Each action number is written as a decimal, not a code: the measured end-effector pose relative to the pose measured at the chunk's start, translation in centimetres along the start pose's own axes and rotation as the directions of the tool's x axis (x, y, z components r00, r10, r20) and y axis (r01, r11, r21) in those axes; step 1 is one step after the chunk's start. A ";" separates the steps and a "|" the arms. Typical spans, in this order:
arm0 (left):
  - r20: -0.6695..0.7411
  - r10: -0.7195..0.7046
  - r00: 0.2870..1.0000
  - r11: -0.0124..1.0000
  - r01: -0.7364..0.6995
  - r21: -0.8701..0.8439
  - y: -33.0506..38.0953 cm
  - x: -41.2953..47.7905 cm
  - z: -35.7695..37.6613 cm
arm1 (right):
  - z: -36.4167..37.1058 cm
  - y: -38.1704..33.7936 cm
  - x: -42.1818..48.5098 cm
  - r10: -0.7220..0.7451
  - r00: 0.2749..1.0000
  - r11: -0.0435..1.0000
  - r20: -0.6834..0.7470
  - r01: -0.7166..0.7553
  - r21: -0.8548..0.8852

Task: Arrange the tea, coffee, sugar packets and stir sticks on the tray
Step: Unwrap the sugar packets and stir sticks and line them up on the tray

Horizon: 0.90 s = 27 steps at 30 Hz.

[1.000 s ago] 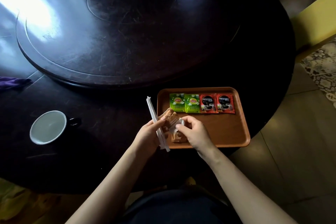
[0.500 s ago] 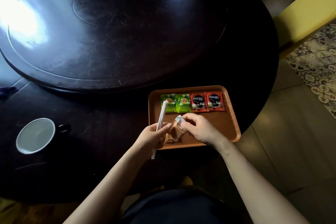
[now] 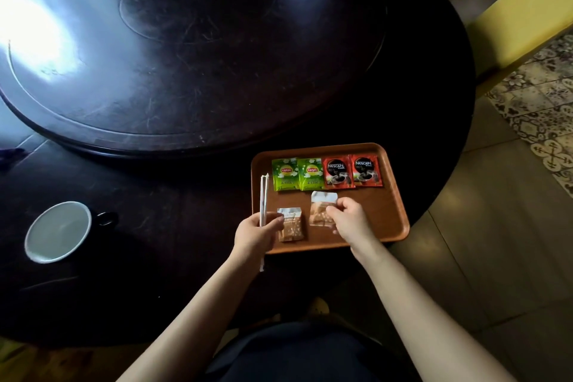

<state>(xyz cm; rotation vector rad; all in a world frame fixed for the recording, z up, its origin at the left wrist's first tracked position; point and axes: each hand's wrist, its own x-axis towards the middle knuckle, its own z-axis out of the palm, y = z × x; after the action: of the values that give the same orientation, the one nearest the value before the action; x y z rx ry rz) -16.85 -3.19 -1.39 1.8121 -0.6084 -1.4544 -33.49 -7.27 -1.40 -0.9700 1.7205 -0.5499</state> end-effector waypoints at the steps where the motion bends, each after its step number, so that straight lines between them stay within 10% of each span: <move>1: -0.045 0.035 0.998 0.995 -0.030 0.098 -0.2 0.2 -0.2 | 0.0 0.2 0.3 0.002 1.000 0.995 0.027 0.001 -0.096; 11: -0.022 0.310 0.951 0.813 -0.253 0.524 -1.3 1.3 1.5 | 1.4 0.3 -0.3 -0.206 0.976 0.827 -0.064 0.139 -0.545; 27: -0.021 0.356 0.934 0.790 -0.289 0.541 -1.7 1.5 1.7 | 2.1 0.7 -0.8 -0.216 0.971 0.785 -0.105 0.109 -0.610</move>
<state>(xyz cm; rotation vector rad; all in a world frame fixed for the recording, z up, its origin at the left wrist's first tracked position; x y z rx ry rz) -18.24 -3.60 -3.83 2.0543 -1.2915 -0.9856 -31.66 -6.01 -2.28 -1.5737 2.0284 -0.1819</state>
